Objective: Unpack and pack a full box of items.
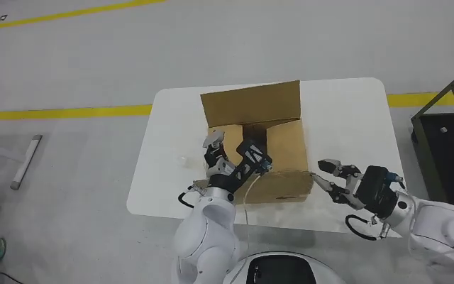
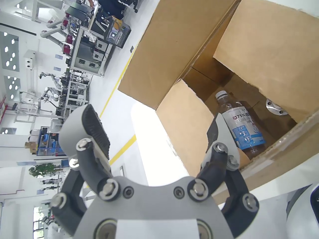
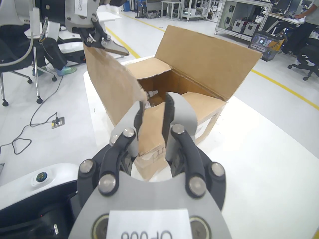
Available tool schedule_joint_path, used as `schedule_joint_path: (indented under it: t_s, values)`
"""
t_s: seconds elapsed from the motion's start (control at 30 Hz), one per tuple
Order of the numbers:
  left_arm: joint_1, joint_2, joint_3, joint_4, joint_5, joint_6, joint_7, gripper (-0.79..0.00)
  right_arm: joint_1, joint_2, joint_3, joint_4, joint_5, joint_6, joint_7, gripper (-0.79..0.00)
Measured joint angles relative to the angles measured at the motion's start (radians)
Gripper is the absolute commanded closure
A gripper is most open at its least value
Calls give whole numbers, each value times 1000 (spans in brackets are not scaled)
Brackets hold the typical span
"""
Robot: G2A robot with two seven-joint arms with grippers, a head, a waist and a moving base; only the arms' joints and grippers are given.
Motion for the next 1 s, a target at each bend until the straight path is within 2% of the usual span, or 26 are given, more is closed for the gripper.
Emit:
schedule_joint_path:
  t_s: [0.07,0.2,0.23,0.27,0.4,0.53,0.67,0.83,1.0]
  values:
    - [8,1,-1,-12,-4,-12,3,-785,-3,0,20,15,68,12,-9,-351]
    - [24,3,-1,-33,-13,-31,6,-785,3,-1,39,52,255,69,25,-111]
    - [28,4,0,-40,-15,-37,7,-785,11,0,38,59,311,84,51,-31]
    - [31,4,1,-45,-16,-45,9,-785,19,0,34,62,347,93,73,0]
    - [49,8,1,-75,-23,-78,10,-785,64,6,-17,67,466,103,216,0]
    - [76,11,-4,-108,-41,-105,6,-785,104,10,-85,66,488,87,345,0]
    - [96,14,-11,-132,-53,-118,6,-785,122,13,-143,70,508,30,405,0]
    - [94,15,-30,-151,-74,-109,9,-785,116,22,-181,84,526,-102,471,0]
    - [66,17,-49,-126,-63,-100,17,-785,107,32,-195,95,490,-139,528,0]
